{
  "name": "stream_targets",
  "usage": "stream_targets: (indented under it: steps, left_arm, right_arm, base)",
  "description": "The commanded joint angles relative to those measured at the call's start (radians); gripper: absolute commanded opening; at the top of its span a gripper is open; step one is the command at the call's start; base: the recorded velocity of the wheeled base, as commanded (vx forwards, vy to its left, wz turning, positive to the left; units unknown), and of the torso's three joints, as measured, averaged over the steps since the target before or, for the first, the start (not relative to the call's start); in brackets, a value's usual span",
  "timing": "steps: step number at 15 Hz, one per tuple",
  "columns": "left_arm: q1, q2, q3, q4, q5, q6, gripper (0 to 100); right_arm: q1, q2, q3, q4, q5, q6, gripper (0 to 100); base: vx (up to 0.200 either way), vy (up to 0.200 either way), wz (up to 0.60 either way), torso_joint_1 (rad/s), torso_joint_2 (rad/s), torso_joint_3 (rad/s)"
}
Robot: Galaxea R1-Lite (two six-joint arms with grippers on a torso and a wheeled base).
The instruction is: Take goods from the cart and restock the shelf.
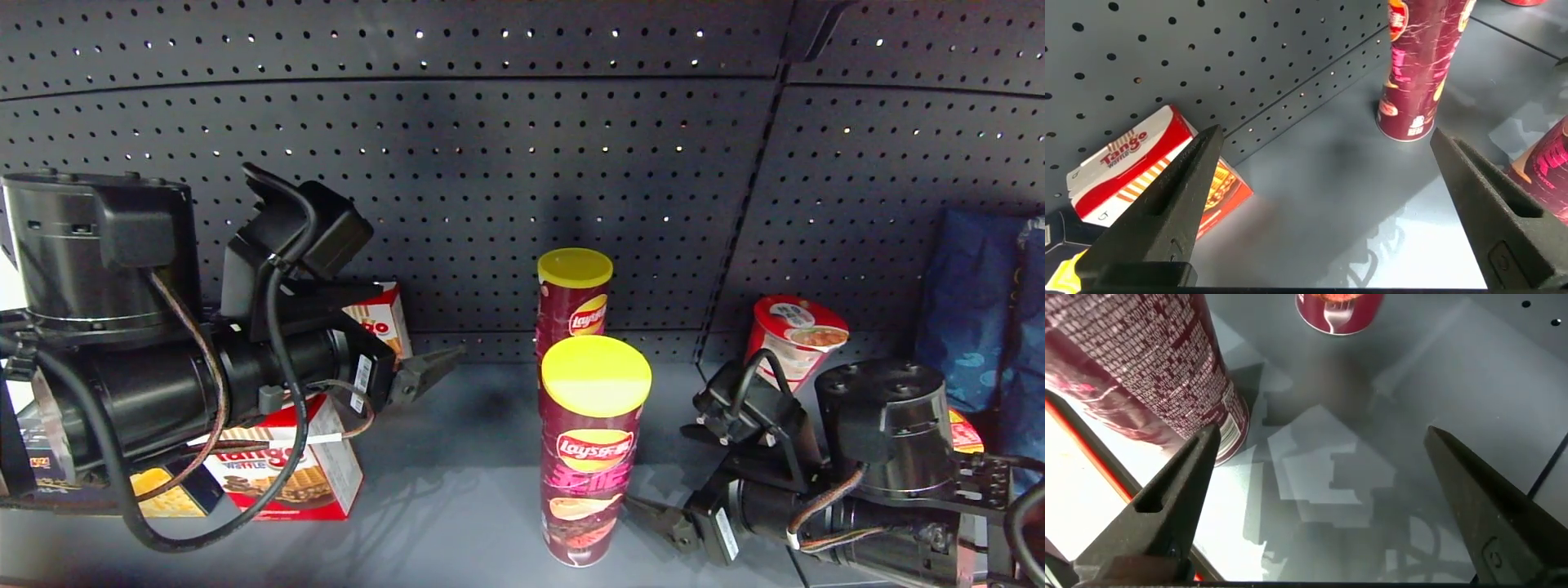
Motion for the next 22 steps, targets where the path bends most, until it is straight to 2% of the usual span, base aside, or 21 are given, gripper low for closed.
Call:
stream_targets:
  steps: [1, 11, 15, 18, 19, 22]
  left_arm:
    - [0.000, 0.002, 0.002, 0.000, 0.000, -0.001, 100]
    - [0.008, 0.000, 0.005, 0.000, 0.000, -0.001, 100]
    - [0.026, -0.029, -0.003, 0.001, 0.000, 0.002, 100]
    - [0.063, -0.127, 0.007, 0.003, 0.012, 0.005, 100]
    - [0.094, -0.176, 0.027, 0.003, 0.018, 0.002, 100]
    - [0.232, -0.339, 0.148, 0.009, 0.017, 0.002, 100]
  right_arm:
    - [0.001, 0.001, 0.001, 0.000, 0.000, 0.000, 100]
    - [-0.001, 0.006, 0.002, -0.002, -0.001, 0.000, 100]
    - [-0.016, -0.092, -0.013, -0.017, -0.034, 0.000, 100]
    - [-0.068, -0.241, -0.039, -0.015, -0.049, 0.001, 100]
    - [-0.087, -0.289, -0.027, -0.014, -0.049, 0.001, 100]
    - [-0.174, -0.392, 0.024, -0.017, -0.047, 0.001, 100]
  base:
    - [0.000, 0.000, 0.00, 0.000, 0.00, 0.000]
    - [0.000, 0.000, 0.00, 0.000, 0.00, 0.000]
    - [0.000, 0.000, 0.00, 0.000, 0.00, 0.000]
    - [0.000, 0.000, 0.00, 0.000, 0.00, 0.000]
    - [0.000, 0.000, 0.00, 0.000, 0.00, 0.000]
    - [0.000, 0.000, 0.00, 0.000, 0.00, 0.000]
